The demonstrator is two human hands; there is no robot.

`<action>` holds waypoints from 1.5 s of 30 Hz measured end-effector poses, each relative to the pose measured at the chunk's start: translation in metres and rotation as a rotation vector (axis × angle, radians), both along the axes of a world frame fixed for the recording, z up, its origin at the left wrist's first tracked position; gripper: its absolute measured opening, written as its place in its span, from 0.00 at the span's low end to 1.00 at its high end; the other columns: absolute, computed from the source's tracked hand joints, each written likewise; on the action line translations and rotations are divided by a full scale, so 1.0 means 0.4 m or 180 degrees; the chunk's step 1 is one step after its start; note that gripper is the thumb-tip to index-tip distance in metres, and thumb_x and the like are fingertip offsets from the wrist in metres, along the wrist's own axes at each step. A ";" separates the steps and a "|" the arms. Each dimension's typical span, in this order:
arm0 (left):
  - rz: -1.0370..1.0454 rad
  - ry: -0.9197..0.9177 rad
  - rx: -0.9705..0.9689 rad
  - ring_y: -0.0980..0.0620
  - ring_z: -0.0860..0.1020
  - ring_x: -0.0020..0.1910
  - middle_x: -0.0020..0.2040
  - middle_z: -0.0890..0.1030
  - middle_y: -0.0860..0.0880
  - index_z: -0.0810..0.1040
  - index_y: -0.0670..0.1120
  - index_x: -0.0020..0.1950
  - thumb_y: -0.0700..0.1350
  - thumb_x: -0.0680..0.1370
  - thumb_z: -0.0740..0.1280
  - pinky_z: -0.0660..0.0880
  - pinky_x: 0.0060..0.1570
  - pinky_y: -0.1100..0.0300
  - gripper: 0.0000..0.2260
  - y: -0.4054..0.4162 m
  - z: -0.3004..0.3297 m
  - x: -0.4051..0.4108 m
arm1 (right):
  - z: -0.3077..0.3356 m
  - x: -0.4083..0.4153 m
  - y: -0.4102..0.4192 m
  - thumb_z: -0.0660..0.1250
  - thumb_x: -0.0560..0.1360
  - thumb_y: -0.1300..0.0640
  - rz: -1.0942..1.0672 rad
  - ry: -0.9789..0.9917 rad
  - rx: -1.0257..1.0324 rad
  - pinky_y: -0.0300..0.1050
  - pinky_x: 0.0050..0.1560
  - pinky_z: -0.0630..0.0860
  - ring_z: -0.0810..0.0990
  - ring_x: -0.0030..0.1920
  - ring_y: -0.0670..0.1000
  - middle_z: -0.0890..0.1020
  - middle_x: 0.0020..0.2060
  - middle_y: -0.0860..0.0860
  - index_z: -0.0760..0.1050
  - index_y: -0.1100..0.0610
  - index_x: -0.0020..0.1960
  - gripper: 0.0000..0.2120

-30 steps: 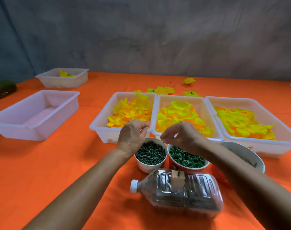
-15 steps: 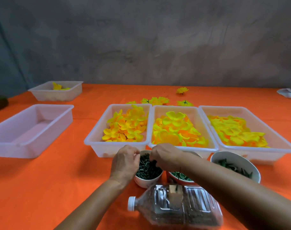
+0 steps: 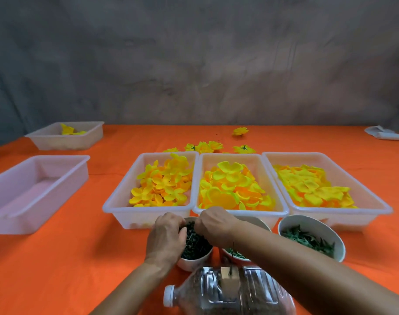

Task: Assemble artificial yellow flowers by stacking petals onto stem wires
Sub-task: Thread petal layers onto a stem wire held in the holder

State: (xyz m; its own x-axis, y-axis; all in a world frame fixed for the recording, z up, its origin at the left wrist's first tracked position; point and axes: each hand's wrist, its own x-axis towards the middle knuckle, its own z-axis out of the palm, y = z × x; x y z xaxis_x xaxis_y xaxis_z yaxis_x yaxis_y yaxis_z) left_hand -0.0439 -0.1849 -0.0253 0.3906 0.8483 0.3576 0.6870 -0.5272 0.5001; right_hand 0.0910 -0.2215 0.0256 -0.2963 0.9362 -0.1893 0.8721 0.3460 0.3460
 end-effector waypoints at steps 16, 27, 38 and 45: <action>-0.0401 -0.0584 -0.0067 0.47 0.79 0.50 0.47 0.83 0.45 0.84 0.42 0.48 0.35 0.72 0.70 0.73 0.55 0.55 0.07 -0.030 0.042 0.014 | 0.004 0.042 -0.034 0.68 0.73 0.60 -0.0815 0.2613 0.0574 0.41 0.41 0.69 0.80 0.47 0.54 0.84 0.46 0.56 0.83 0.58 0.50 0.08; -0.0649 -0.1854 -0.0913 0.60 0.81 0.40 0.35 0.84 0.55 0.83 0.57 0.33 0.39 0.69 0.75 0.76 0.45 0.64 0.12 -0.098 0.085 0.014 | 0.045 0.068 -0.119 0.73 0.70 0.63 -0.0830 0.4163 0.0697 0.36 0.35 0.69 0.73 0.30 0.39 0.81 0.31 0.49 0.84 0.60 0.42 0.02; -0.0880 -0.2405 -0.0893 0.59 0.80 0.39 0.37 0.84 0.55 0.82 0.52 0.39 0.38 0.71 0.73 0.75 0.44 0.66 0.08 -0.139 0.105 0.024 | 0.068 0.076 -0.167 0.74 0.70 0.62 -0.0684 0.4197 0.0891 0.31 0.35 0.70 0.74 0.30 0.36 0.79 0.28 0.40 0.84 0.59 0.41 0.01; -0.0991 -0.2564 -0.0950 0.46 0.81 0.39 0.35 0.83 0.50 0.82 0.51 0.36 0.43 0.68 0.75 0.77 0.45 0.50 0.04 -0.167 0.126 0.028 | 0.063 0.063 -0.202 0.71 0.71 0.66 -0.1350 0.5958 0.0452 0.34 0.31 0.71 0.76 0.29 0.44 0.80 0.27 0.50 0.81 0.59 0.40 0.04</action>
State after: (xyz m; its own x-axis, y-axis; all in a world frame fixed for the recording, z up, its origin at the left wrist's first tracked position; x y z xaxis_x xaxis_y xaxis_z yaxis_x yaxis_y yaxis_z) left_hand -0.0325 -0.2517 0.0250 0.3447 0.8474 0.4040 -0.0806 -0.4020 0.9121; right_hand 0.1162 -0.3023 0.0508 0.2160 0.9684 0.1246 0.1174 0.1009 -0.9880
